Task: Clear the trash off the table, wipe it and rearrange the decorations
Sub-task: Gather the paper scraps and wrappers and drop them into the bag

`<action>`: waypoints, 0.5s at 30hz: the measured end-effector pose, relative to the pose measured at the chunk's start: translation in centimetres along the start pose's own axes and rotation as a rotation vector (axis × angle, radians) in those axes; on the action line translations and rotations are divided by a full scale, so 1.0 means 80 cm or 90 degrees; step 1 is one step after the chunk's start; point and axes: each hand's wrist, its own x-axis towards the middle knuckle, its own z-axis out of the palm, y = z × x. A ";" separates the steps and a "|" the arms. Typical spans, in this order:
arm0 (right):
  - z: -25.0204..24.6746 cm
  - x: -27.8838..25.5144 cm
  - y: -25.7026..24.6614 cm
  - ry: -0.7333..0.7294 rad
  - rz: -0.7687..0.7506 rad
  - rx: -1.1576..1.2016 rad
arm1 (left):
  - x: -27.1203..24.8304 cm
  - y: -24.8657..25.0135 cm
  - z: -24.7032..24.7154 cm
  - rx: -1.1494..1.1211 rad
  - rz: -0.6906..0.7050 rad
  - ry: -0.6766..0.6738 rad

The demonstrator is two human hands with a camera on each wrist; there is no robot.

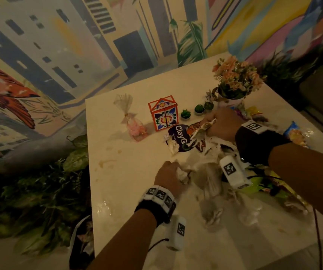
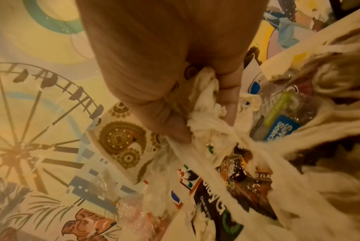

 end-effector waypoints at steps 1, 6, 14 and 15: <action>-0.003 -0.002 0.001 0.013 0.000 0.004 | 0.000 -0.002 -0.012 -0.042 -0.015 0.027; -0.028 -0.010 0.002 0.088 -0.021 0.070 | -0.007 -0.010 -0.088 -0.214 -0.042 0.117; -0.052 -0.014 -0.023 0.136 -0.022 0.100 | -0.020 -0.021 -0.148 -0.568 -0.036 0.171; -0.049 -0.014 -0.028 0.126 -0.025 0.097 | -0.018 -0.022 -0.144 -0.576 -0.054 0.168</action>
